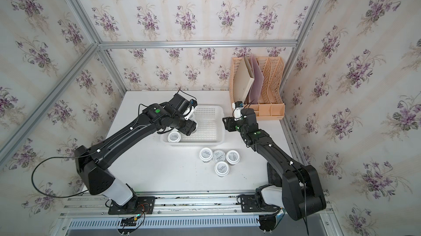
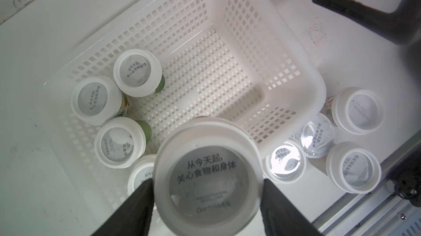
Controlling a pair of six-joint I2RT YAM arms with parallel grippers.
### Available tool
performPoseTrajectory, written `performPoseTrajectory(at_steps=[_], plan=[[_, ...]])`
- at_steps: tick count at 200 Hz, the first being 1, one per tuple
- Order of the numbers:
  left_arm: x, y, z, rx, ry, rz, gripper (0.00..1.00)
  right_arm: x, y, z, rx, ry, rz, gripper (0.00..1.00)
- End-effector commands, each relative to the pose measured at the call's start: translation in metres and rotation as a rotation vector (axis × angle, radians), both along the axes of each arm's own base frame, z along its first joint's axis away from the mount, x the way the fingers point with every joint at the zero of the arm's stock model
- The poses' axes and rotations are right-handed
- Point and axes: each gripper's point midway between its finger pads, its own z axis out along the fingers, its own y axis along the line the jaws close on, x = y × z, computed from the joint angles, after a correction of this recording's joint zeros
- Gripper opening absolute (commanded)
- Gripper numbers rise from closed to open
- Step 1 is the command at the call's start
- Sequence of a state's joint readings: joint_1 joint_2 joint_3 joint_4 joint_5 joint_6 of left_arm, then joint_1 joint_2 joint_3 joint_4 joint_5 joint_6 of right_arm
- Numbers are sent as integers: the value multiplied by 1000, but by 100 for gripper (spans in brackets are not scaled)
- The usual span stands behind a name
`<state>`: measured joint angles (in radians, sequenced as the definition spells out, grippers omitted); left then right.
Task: Put the yogurt in the basket
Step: Place the yogurt in the basket.
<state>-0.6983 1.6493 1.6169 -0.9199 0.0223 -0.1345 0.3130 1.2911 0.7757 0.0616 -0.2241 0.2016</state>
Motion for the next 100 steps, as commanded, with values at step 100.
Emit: performPoseTrajectory(at_steps=[100], plan=[[60, 13, -62, -10, 62, 75, 74, 4, 4, 2, 13, -12, 13, 61]])
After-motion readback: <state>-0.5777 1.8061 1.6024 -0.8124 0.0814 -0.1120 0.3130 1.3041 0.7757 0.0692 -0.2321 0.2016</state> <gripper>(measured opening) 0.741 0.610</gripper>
